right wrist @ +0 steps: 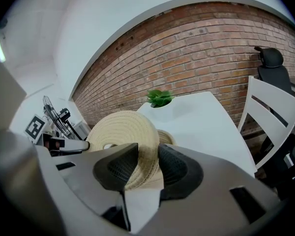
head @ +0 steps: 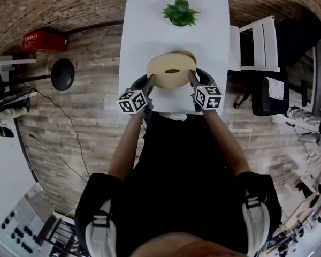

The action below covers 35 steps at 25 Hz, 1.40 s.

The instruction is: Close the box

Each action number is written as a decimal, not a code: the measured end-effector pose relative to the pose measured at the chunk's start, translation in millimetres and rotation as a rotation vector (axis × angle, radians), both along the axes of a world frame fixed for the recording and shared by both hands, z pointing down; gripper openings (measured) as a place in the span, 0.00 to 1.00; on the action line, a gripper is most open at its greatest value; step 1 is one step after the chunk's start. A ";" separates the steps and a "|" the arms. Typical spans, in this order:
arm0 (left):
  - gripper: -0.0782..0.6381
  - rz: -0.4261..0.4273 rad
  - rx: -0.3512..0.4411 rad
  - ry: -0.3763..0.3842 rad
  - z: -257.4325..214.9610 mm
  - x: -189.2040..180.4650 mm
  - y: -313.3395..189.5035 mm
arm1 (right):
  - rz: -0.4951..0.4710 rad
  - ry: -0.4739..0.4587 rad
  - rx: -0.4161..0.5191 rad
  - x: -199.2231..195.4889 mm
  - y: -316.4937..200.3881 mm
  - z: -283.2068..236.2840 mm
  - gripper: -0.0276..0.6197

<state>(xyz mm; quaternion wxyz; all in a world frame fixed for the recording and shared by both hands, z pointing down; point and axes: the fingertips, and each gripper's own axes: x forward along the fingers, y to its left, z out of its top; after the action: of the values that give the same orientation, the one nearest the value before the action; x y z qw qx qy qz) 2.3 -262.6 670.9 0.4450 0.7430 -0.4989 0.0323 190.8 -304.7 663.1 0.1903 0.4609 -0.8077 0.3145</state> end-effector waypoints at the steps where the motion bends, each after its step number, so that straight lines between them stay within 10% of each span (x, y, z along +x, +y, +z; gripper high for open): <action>1: 0.29 -0.001 -0.005 -0.002 2.3 0.5 -0.8 | -0.004 0.003 -0.001 0.1 -1.9 1.5 0.24; 35: 0.30 0.030 -0.114 -0.020 37.3 16.1 -25.0 | -0.023 0.035 -0.060 12.6 -35.2 25.1 0.24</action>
<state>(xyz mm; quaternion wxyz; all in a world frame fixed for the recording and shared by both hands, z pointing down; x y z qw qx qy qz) 18.4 -287.6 708.3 0.4811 0.7234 -0.4896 0.0747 203.3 -339.8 688.2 0.2217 0.4511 -0.7998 0.3280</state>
